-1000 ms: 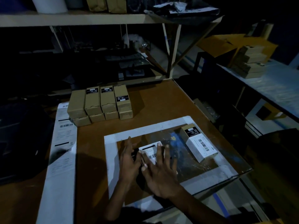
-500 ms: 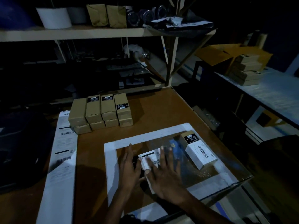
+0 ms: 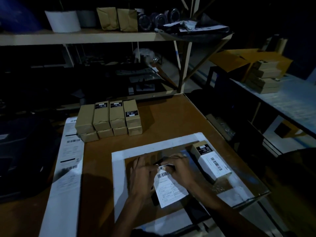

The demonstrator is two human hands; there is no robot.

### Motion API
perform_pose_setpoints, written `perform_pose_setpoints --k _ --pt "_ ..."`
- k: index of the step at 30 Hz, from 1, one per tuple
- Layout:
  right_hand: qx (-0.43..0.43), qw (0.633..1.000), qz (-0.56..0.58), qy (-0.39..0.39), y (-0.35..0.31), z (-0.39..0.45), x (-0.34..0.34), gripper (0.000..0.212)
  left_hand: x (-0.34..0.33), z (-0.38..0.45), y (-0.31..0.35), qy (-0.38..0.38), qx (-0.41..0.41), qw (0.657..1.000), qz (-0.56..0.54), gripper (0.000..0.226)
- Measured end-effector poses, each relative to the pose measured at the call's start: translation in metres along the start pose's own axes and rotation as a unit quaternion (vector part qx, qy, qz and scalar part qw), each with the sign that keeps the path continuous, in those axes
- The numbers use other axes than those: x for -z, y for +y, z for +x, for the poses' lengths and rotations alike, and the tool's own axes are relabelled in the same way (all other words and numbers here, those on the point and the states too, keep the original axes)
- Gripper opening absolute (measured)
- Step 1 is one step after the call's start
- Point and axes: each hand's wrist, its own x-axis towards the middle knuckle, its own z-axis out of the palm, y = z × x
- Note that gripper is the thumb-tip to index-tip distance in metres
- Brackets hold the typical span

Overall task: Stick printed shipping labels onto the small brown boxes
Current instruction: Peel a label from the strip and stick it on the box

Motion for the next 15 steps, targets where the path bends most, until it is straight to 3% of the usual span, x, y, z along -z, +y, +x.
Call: perform_pose_setpoints --k 1,3,9,15 --pt "0.008 1.000 -0.003 0.001 0.002 0.001 -0.005 0.027 -0.002 -0.001 -0.004 -0.012 0.007 1.000 0.001 0.046" --pt "0.022 1.000 -0.009 0.003 0.004 0.003 -0.010 0.024 -0.021 0.002 -0.028 -0.016 0.028 0.999 -0.032 0.061" --pt "-0.028 0.996 -0.053 -0.061 -0.003 0.003 -0.004 0.020 0.000 0.002 0.004 0.046 -0.003 0.999 -0.012 0.011" --pt "-0.062 0.981 -0.164 -0.086 -0.004 0.005 0.009 0.032 0.000 0.003 -0.001 0.057 0.008 0.997 0.057 0.013"
